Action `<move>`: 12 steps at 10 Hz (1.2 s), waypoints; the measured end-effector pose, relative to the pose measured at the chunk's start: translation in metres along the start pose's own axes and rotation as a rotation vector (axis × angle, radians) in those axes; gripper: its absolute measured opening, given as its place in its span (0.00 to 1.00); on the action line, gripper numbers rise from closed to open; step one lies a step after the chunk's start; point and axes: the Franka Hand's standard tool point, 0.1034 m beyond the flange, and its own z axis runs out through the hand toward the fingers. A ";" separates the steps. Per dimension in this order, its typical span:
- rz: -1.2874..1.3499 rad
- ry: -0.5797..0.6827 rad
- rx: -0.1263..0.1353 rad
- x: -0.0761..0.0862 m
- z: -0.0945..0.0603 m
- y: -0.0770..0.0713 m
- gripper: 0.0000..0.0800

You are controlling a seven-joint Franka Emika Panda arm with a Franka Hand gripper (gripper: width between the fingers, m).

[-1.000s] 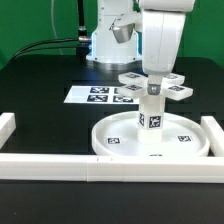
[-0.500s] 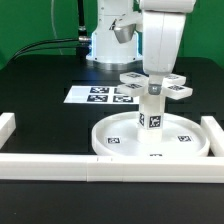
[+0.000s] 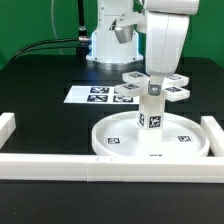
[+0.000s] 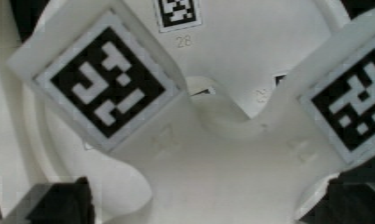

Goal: Assemble round table

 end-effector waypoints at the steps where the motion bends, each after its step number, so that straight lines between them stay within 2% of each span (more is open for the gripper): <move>1: 0.002 0.000 0.001 -0.001 0.001 0.000 0.81; 5: 0.005 -0.005 0.015 -0.004 0.010 -0.003 0.81; 8: 0.014 -0.005 0.016 -0.004 0.010 -0.003 0.81; 9: 0.014 -0.005 0.017 -0.004 0.010 -0.003 0.59; 12: 0.053 -0.006 0.017 -0.005 0.010 -0.004 0.56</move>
Offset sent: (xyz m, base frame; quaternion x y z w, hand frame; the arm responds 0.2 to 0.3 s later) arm 0.0013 0.0013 -0.0066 -0.0011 0.0041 0.0053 1.0000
